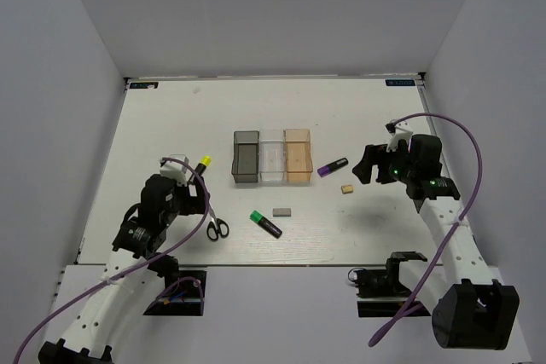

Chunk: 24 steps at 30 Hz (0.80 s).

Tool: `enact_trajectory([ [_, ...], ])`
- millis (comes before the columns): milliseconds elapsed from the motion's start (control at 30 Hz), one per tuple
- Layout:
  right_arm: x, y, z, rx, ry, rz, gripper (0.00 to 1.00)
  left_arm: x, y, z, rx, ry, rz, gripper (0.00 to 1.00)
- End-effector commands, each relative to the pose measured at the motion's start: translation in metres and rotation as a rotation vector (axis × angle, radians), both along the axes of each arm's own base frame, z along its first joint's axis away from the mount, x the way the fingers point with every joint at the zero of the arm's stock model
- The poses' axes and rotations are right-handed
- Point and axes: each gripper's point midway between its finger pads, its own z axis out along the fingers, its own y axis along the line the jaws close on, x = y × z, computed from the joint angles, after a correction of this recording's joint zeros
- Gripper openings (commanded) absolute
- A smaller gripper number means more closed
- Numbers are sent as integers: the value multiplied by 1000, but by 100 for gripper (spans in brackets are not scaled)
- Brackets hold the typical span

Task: Sort the stationery into containers
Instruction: Pick up the pen from the center of the board.

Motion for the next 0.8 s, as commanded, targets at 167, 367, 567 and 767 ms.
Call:
enact_trajectory([
  [167, -12, 4, 0, -105, -51, 193, 90, 4, -6, 7, -6, -9, -33, 97],
  [367, -13, -5, -11, -198, 18, 250, 90, 8, -3, -3, 36, 28, -34, 61],
  [567, -20, 9, -10, -127, 31, 295, 0, 27, 1, -8, 101, 131, 11, 0],
  [767, -23, 14, 2, -111, -22, 304, 74, 75, 17, -16, 252, 208, 83, 72],
])
